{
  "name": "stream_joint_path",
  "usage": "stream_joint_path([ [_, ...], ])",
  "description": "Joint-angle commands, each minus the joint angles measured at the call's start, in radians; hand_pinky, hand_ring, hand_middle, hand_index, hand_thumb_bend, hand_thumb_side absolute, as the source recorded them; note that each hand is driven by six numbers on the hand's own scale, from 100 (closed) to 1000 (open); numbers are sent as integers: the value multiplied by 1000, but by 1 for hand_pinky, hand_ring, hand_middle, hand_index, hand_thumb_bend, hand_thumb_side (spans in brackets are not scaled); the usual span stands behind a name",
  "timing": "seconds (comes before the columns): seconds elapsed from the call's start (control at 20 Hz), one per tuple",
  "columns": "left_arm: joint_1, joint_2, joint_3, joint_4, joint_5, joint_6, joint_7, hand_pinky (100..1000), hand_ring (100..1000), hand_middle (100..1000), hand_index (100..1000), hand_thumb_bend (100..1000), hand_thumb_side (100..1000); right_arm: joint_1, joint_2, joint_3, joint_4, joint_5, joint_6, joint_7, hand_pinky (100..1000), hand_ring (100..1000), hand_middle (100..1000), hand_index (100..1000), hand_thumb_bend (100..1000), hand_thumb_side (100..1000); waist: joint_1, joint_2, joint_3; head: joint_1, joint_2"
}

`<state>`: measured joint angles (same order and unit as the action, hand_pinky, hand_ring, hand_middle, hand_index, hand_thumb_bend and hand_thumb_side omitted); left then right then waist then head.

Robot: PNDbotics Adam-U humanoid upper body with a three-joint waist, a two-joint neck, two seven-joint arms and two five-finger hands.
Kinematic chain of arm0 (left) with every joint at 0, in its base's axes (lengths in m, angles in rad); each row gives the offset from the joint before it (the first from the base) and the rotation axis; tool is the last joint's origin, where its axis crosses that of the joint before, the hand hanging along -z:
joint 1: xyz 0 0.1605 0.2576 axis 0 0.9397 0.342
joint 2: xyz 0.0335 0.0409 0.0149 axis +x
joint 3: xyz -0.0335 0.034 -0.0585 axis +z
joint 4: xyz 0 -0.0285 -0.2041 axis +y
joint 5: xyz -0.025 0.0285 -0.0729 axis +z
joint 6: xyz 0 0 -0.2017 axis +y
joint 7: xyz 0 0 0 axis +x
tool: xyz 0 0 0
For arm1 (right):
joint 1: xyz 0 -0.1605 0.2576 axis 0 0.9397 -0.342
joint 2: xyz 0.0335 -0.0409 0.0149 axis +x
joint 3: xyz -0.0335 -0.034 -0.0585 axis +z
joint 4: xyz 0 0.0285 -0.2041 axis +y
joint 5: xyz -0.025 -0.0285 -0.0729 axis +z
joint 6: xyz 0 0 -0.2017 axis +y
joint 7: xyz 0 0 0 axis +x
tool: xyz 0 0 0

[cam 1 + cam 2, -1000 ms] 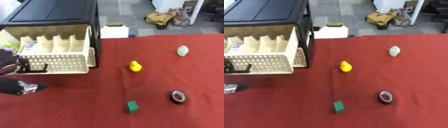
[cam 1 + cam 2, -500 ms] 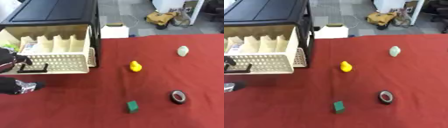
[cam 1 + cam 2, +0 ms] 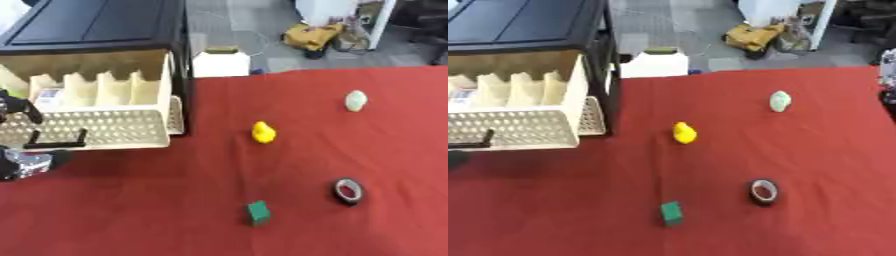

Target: Pick up objects from table and place into drawer.

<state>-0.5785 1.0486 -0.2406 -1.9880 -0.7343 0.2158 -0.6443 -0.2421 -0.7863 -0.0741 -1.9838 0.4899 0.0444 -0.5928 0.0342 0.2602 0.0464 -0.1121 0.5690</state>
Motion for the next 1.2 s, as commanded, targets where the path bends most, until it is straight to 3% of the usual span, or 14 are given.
stream_joint_path([
  [0.05, -32, 4, 37, -12, 26, -29, 45, 100, 100, 100, 902, 508, 1000, -1, -34, -11, -16, 1, 15, 6, 732, 782, 799, 877, 103, 1000, -3, -22, 2, -33, 19],
  [0.35, -73, -22, 65, -12, 82, -64, 120, 100, 100, 100, 897, 481, 1000, 0, -69, 1, -16, 3, 47, 35, 731, 781, 798, 874, 121, 1000, 0, -34, 8, -65, 37],
  [0.7, -109, -61, 113, -12, 111, -57, 222, 100, 100, 100, 872, 447, 1000, -7, -111, 14, -16, 2, 99, 79, 730, 777, 796, 871, 136, 1000, 5, -49, 14, -81, 50],
  [1.0, -101, -133, 161, -12, 183, 28, 468, 100, 100, 100, 842, 503, 1000, -19, -178, 35, -16, 0, 150, 164, 733, 773, 797, 868, 244, 961, 8, -63, 15, -72, 70],
  [1.2, -75, -213, 186, -12, 240, 72, 663, 100, 100, 100, 825, 541, 1000, -36, -232, 62, -16, 1, 162, 278, 744, 780, 796, 867, 319, 943, 14, -75, 20, -33, 84],
])
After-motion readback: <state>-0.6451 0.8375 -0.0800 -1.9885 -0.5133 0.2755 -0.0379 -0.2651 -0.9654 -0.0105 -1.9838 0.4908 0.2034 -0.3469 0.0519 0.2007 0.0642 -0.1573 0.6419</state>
